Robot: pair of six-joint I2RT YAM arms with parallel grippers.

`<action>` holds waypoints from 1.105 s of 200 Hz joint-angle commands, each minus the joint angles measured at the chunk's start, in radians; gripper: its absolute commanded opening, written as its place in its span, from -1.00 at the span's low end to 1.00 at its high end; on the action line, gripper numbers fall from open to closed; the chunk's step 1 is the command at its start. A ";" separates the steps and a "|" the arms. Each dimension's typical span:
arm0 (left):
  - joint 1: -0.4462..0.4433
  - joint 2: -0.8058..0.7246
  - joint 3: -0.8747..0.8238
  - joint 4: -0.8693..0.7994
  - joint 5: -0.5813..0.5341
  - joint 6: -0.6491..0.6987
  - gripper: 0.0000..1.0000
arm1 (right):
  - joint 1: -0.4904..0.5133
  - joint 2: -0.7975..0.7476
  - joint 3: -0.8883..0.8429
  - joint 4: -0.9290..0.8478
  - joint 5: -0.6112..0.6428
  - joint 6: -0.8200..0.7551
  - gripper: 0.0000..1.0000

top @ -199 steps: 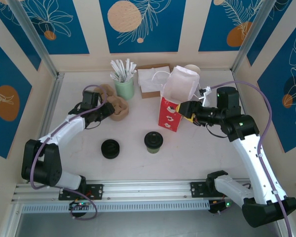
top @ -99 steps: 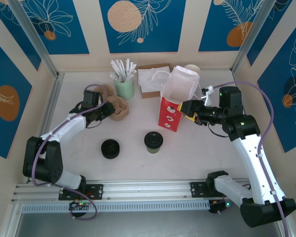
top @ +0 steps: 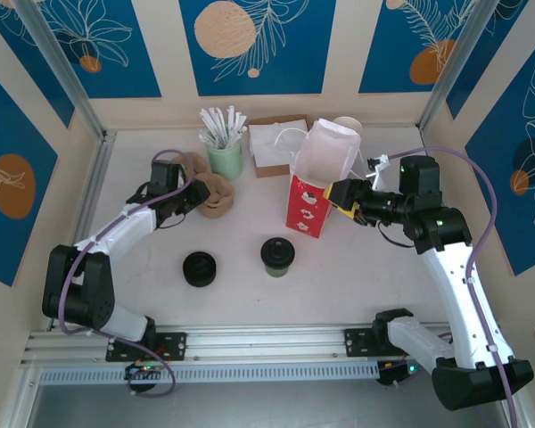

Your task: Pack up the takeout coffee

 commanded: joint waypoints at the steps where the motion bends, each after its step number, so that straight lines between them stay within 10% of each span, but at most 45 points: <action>1: 0.013 0.017 0.015 0.023 0.009 -0.024 -0.29 | -0.007 -0.019 -0.005 -0.006 -0.040 -0.016 0.13; 221: 0.017 -0.048 -0.022 0.073 0.020 -0.081 -0.75 | -0.020 -0.016 0.006 -0.009 -0.047 -0.018 0.14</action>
